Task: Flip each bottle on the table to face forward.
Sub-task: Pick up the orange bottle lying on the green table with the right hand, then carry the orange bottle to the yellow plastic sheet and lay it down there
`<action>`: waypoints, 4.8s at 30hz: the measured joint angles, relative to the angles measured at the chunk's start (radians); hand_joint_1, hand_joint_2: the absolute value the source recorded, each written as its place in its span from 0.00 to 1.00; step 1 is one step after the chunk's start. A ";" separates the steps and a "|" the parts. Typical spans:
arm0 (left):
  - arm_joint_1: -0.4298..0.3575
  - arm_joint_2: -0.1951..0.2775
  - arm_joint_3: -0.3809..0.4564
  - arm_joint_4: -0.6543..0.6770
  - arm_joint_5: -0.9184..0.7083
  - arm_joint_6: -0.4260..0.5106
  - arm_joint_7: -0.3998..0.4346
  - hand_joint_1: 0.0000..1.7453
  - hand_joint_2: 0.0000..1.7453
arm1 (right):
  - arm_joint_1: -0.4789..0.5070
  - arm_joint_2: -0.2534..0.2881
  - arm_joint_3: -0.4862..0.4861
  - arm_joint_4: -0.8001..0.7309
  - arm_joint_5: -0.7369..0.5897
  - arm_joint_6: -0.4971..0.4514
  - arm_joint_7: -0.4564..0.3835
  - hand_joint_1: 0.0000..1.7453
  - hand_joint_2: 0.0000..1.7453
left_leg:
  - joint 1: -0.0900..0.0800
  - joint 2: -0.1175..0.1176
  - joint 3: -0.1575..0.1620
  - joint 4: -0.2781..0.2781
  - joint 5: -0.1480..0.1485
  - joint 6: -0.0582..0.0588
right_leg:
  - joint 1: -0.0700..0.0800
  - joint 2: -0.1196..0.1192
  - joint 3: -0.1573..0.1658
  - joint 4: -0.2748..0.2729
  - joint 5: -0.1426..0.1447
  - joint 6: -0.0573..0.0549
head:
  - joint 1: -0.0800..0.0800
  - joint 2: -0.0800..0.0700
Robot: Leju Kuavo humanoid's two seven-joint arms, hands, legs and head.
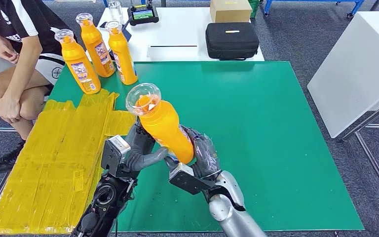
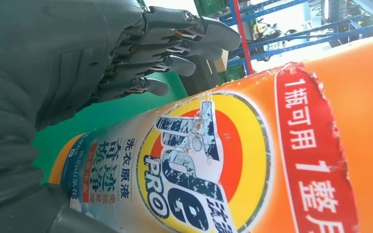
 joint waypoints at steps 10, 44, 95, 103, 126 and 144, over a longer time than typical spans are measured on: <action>0.001 0.000 0.000 0.000 0.000 0.001 0.003 0.00 1.00 | 0.000 0.000 -0.001 0.005 0.011 -0.008 0.004 1.00 1.00 | 0.000 0.000 0.000 0.000 0.000 0.000 | 0.000 0.000 0.000 0.000 0.000 0.000 | 0.000 0.000; 0.017 -0.001 0.040 -0.005 0.003 0.022 0.010 0.00 1.00 | -0.046 0.025 0.000 0.204 0.178 0.007 0.102 1.00 1.00 | 0.000 0.000 0.000 0.000 0.000 0.000 | 0.000 0.000 0.000 0.000 0.000 0.000 | 0.000 0.000; -0.043 -0.008 0.046 0.089 -0.142 0.212 0.004 1.00 1.00 | 0.102 0.005 -0.115 -0.026 -0.228 0.005 0.008 0.00 0.00 | 0.000 0.000 0.000 0.000 0.000 0.000 | 0.000 0.000 -0.001 0.000 0.000 0.000 | 0.000 0.000; -0.044 0.016 0.067 0.090 -1.003 0.644 0.254 1.00 1.00 | 0.220 -0.017 -0.205 -0.209 -0.399 -0.018 -0.026 0.00 1.00 | 0.000 0.000 -0.001 0.000 0.000 0.000 | 0.000 0.000 -0.001 0.000 0.000 0.000 | 0.000 0.000; -0.396 0.336 -0.510 0.634 -1.470 0.423 1.011 1.00 1.00 | 0.235 -0.043 -0.276 -0.295 -0.473 0.029 -0.039 0.00 1.00 | 0.001 0.000 -0.001 0.000 0.003 -0.004 | 0.001 -0.001 -0.001 0.001 0.001 0.000 | 0.000 0.000; -0.399 0.276 -0.513 0.856 -1.469 0.454 1.000 0.00 1.00 | 0.230 -0.043 -0.276 -0.252 -0.485 0.034 -0.040 0.00 1.00 | 0.001 -0.001 -0.001 0.000 0.003 -0.004 | 0.000 -0.001 -0.001 0.001 0.001 0.000 | 0.000 0.000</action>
